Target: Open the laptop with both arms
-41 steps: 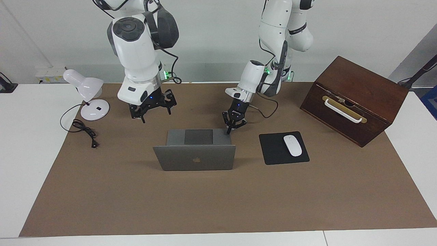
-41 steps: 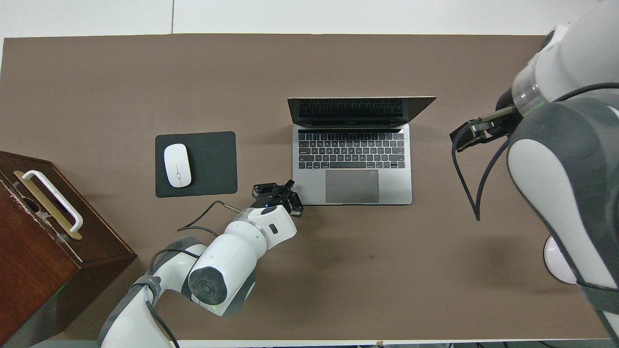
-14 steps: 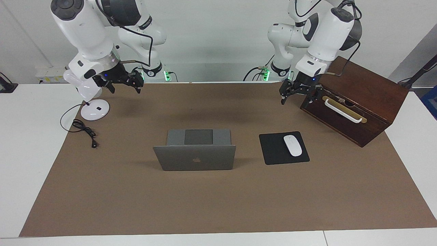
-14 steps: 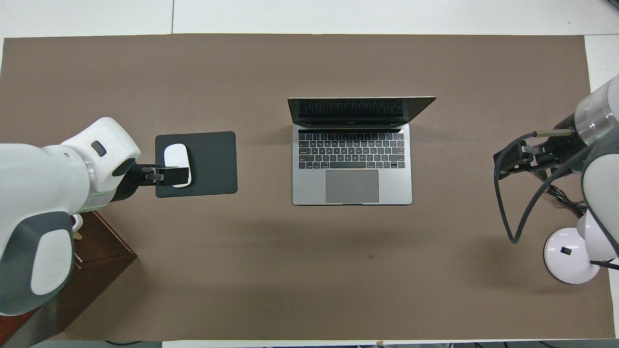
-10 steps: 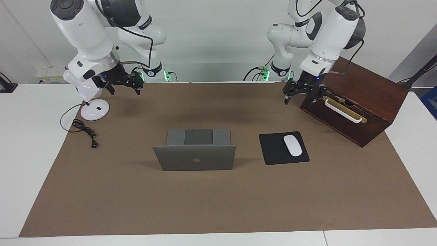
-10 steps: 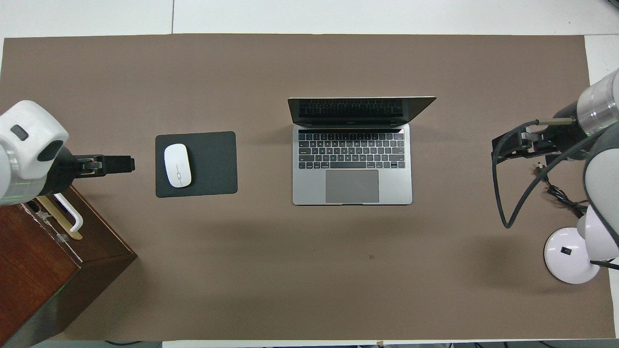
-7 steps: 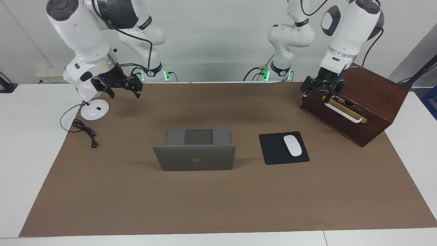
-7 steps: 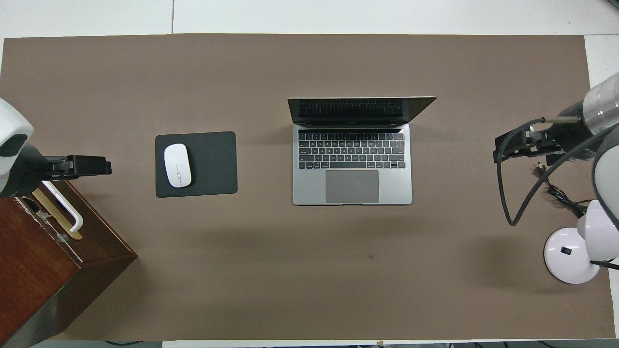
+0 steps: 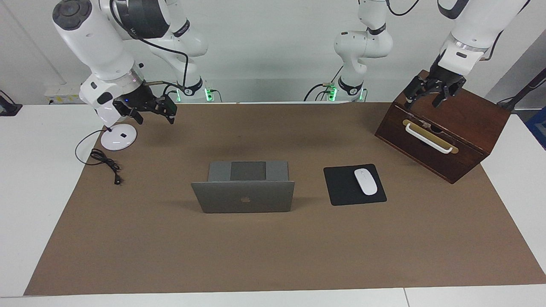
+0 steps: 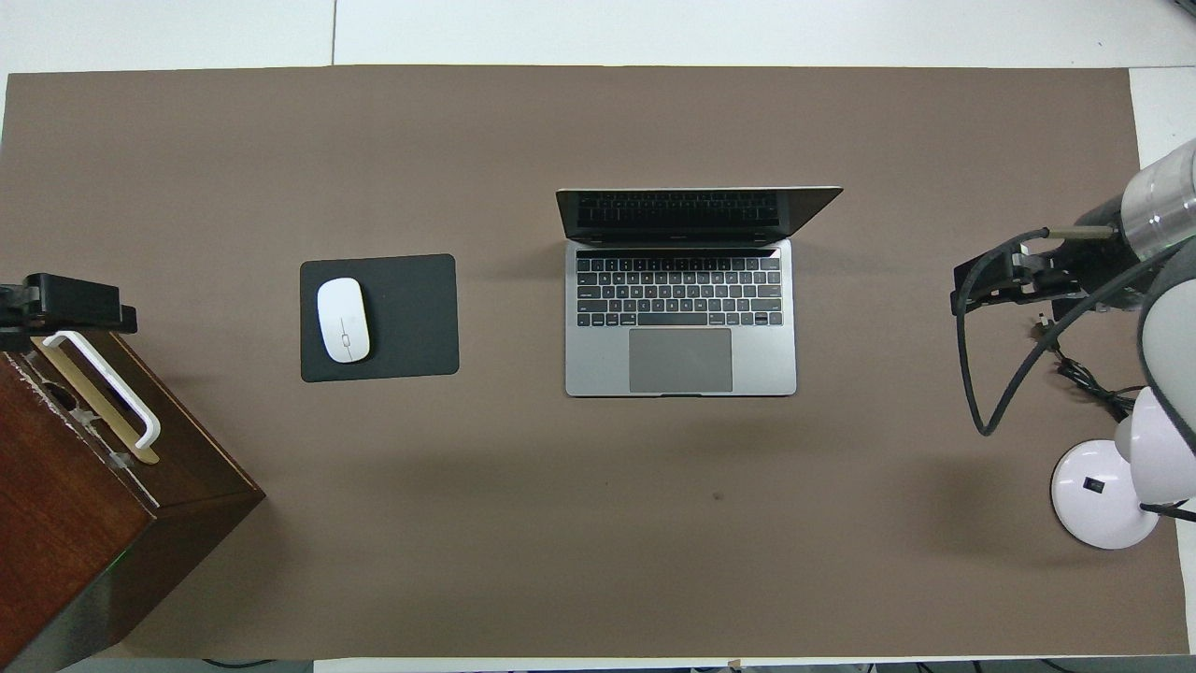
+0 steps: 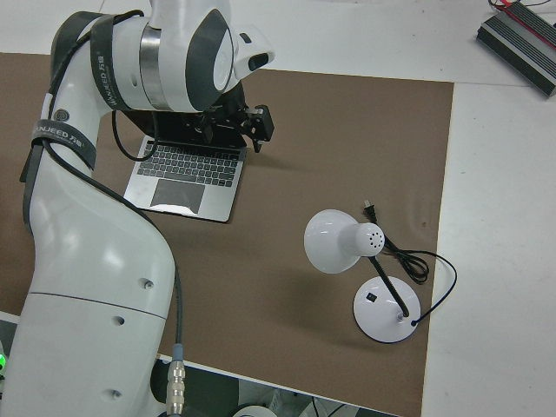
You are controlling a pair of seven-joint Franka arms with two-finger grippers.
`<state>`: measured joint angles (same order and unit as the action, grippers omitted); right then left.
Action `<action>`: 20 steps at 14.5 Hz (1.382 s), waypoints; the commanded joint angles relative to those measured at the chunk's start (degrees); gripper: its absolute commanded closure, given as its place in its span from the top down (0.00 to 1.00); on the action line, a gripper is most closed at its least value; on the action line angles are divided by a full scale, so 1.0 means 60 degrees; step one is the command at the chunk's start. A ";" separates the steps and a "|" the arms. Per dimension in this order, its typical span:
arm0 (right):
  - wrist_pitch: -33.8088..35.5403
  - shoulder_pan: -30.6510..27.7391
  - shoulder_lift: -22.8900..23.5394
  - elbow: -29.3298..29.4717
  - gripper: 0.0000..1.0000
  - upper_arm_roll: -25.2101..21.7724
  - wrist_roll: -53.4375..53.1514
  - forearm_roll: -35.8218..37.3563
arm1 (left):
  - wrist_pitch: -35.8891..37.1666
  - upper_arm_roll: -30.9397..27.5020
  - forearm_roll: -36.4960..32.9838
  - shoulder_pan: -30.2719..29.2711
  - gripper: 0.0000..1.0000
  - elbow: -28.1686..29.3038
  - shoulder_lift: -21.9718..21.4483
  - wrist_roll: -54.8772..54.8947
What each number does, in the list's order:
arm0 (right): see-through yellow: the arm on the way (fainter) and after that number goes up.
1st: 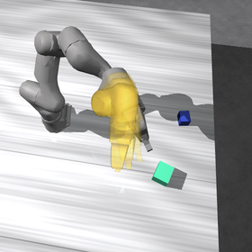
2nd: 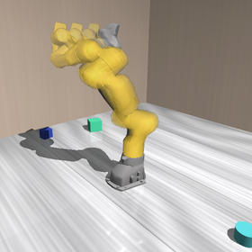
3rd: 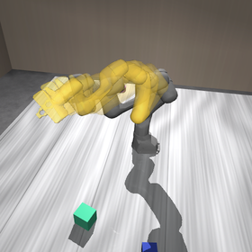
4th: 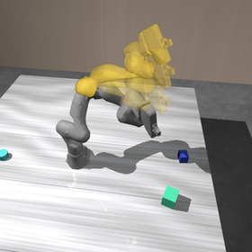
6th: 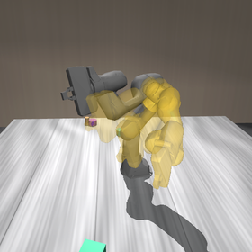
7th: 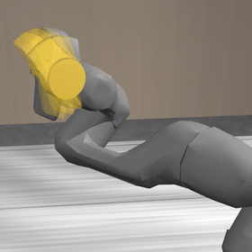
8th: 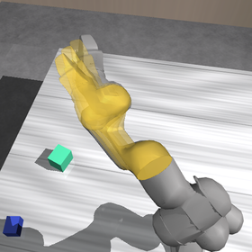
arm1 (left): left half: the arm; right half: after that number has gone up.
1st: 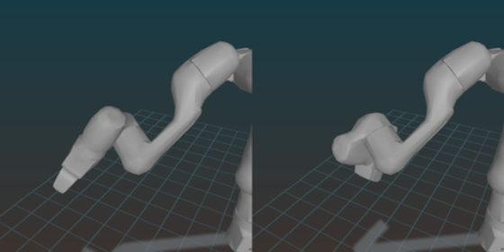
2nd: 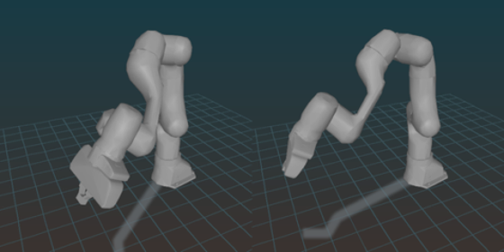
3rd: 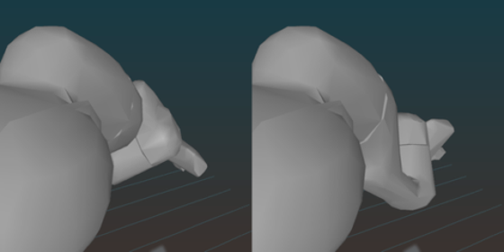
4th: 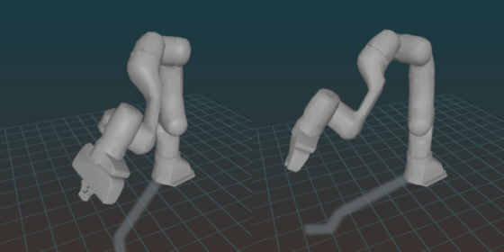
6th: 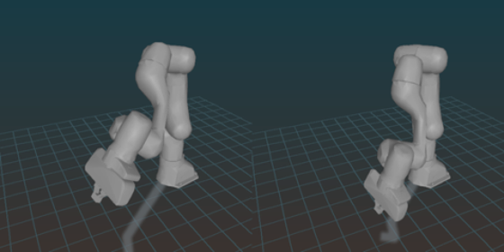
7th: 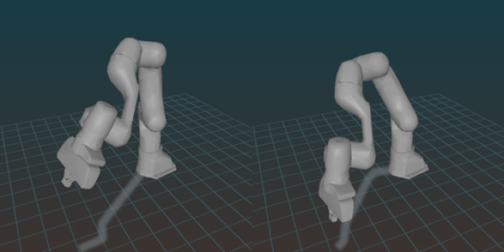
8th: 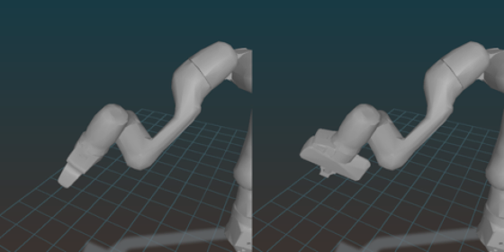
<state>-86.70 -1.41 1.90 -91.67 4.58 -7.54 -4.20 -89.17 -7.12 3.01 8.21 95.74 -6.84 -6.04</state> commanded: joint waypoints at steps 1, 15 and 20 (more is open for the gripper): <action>-0.0170 -0.0117 -0.0215 -0.0322 1.00 0.0058 -0.0092 -0.0281 | 0.0770 0.0102 -0.0179 -0.0444 1.00 -0.1190 0.0612 -0.0078; -0.0127 -0.0117 -0.0229 -0.0351 1.00 0.0102 -0.0136 -0.0281 | 0.0669 0.0293 -0.0223 -0.0489 1.00 -0.1061 0.0642 -0.0005; -0.0199 -0.0117 -0.0229 -0.0366 1.00 0.0116 -0.0136 -0.0281 | 0.0374 0.0908 -0.0326 -0.1148 1.00 -0.1045 0.0788 0.0375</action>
<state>-86.70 -1.39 1.90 -92.01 4.79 -7.54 -4.20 -86.44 -3.49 1.33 3.42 90.43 -2.98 -5.41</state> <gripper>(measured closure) 0.000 0.000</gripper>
